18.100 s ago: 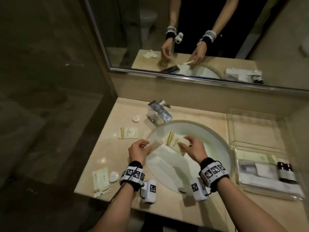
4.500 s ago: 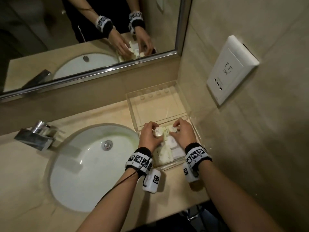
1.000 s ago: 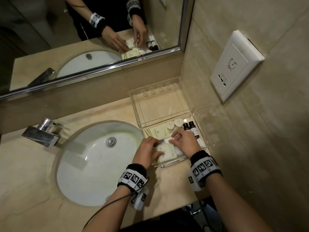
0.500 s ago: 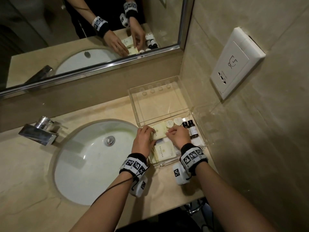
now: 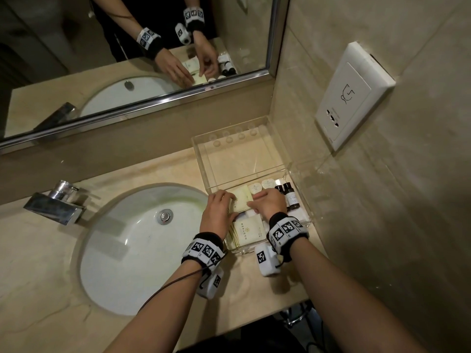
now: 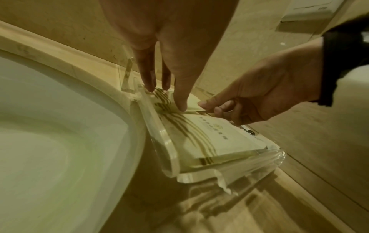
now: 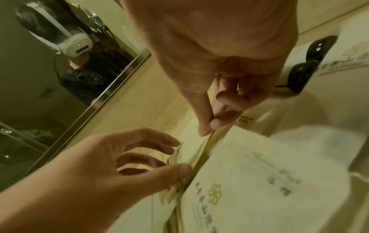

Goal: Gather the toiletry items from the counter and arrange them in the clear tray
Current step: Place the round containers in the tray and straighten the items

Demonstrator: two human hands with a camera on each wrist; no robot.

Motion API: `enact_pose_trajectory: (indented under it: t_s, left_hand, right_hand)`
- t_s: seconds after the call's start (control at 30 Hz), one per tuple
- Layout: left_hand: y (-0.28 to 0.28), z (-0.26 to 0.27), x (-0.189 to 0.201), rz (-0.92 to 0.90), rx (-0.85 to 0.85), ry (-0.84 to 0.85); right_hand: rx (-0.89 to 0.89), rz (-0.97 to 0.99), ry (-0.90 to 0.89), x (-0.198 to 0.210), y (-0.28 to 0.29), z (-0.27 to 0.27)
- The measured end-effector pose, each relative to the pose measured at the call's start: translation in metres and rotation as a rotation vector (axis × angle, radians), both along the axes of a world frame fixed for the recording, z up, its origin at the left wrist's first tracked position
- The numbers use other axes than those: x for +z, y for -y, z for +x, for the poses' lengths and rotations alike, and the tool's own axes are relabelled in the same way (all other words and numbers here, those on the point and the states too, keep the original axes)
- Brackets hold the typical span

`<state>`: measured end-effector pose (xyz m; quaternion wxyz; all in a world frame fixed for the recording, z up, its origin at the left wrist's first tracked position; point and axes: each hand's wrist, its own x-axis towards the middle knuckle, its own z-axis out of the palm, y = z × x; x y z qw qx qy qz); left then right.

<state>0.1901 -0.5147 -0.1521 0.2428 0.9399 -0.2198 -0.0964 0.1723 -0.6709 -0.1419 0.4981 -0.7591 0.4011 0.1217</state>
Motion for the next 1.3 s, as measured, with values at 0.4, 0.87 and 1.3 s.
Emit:
enact_pose_trajectory:
  t_s: [0.4,0.87,1.3]
  left_hand:
    - [0.027,0.004,0.011,-0.038,-0.046,-0.036]
    - [0.118,0.006,-0.002,0.119,-0.289,0.024]
    - [0.128,0.016,-0.002,0.21,-0.35,0.058]
  right_hand:
    - [0.107,-0.504,0.122,0.009,0.041,-0.043]
    - [0.363,-0.726,-0.063,0.011,0.057,-0.042]
    - [0.446,-0.735,-0.145,0.016,0.056,-0.043]
